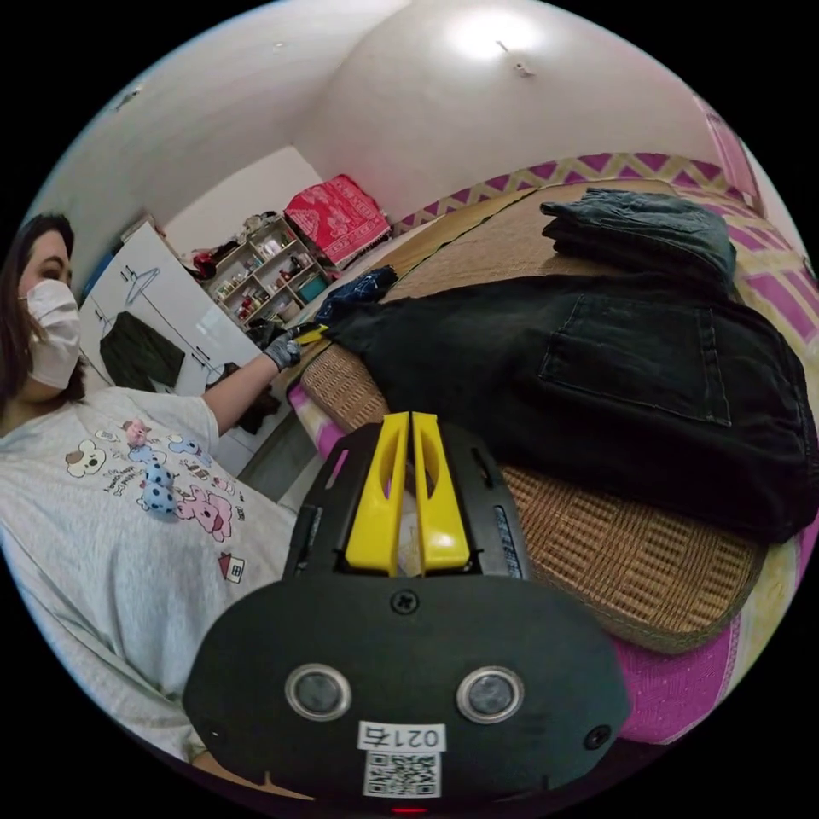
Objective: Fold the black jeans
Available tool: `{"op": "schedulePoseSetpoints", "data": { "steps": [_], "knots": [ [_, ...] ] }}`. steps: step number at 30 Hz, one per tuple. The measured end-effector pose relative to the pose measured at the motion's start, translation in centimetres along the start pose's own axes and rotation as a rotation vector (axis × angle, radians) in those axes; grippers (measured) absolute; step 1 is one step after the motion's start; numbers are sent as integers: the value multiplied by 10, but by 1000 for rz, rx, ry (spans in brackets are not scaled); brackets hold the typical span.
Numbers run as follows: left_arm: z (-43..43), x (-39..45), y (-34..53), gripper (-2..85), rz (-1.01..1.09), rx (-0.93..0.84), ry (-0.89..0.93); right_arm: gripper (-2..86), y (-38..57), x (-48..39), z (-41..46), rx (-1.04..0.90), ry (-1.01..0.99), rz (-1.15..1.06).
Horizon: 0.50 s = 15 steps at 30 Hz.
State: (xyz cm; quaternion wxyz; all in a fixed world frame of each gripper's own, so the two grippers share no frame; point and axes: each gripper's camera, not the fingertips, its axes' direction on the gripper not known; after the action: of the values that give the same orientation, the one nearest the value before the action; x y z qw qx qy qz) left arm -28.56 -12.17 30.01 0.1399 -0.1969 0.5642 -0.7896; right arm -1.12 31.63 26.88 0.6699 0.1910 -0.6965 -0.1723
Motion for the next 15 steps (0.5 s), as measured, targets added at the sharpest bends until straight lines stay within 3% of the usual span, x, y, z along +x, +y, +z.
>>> {"op": "schedulePoseSetpoints", "data": {
  "steps": [3,9,11,15],
  "knots": [
    [-11,26,13,35,70,34,41,-4,10,8,-20,29,4,20],
    [-24,198,80,34,487,68,9,-5,35,32,-61,98,15,68],
    [-2,281,137,35,705,25,-12,-5,44,41,-71,122,-2,84],
    [66,370,239,37,947,-95,36,-6,61,57,-89,166,-30,118]
  ]
}}
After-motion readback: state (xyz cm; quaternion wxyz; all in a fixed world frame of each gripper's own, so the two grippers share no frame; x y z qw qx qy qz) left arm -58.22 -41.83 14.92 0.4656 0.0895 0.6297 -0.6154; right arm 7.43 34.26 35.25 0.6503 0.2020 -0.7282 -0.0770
